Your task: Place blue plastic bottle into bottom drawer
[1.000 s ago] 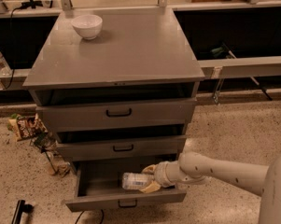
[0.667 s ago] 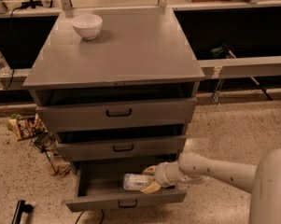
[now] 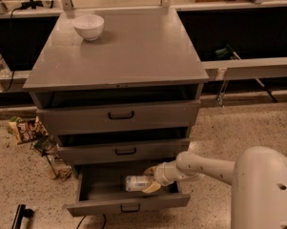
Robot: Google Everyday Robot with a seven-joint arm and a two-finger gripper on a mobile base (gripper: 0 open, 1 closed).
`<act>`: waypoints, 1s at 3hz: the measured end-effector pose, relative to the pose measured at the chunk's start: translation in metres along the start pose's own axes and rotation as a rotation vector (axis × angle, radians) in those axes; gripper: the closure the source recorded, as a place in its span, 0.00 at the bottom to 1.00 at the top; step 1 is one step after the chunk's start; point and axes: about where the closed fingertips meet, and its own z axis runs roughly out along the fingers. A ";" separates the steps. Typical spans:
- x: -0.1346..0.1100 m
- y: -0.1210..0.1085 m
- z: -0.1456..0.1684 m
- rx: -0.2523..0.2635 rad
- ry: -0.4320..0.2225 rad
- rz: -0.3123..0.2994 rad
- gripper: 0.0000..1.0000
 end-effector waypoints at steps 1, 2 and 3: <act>0.019 -0.004 0.032 -0.016 0.015 0.009 1.00; 0.032 -0.011 0.057 0.023 0.051 0.022 0.97; 0.040 -0.016 0.073 0.056 0.093 0.036 0.74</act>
Offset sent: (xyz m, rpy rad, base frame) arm 0.0317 0.0161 -0.0760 -0.0610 -0.0207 -0.0742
